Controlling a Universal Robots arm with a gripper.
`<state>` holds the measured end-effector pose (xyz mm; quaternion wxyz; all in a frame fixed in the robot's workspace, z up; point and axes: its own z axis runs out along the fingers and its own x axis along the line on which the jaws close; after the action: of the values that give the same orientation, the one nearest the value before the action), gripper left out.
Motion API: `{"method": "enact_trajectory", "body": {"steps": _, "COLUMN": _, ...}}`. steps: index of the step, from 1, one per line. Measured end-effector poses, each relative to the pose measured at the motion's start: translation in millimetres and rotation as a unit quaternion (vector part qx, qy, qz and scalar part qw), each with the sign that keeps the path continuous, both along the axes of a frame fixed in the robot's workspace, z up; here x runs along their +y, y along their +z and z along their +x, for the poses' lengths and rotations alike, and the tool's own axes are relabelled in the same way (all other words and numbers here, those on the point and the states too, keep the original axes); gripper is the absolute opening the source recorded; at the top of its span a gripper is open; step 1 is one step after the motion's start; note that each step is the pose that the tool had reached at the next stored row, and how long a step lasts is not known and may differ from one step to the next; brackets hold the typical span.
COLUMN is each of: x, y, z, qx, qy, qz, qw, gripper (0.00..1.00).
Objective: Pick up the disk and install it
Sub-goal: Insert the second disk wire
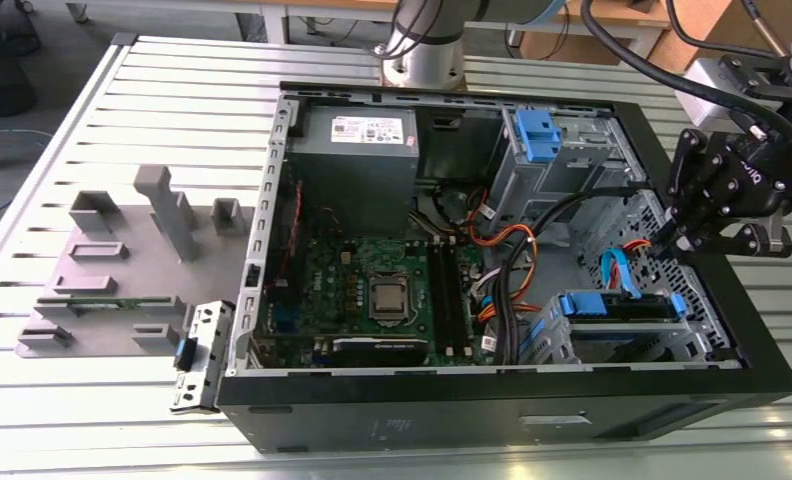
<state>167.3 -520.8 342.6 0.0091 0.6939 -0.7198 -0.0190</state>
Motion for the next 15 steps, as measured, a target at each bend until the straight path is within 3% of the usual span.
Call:
{"method": "enact_trajectory", "body": {"steps": 11, "x": -0.2, "y": -0.1, "z": -4.8, "qx": -0.0009, "qy": 0.0, "qz": 0.0001, "qw": 1.0, "gripper": 0.16}}
{"method": "enact_trajectory", "body": {"steps": 15, "x": -2.2, "y": 0.0, "z": -7.5, "qx": -0.0019, "qy": 0.0, "qz": 0.0, "qw": 1.0, "gripper": 0.16}}
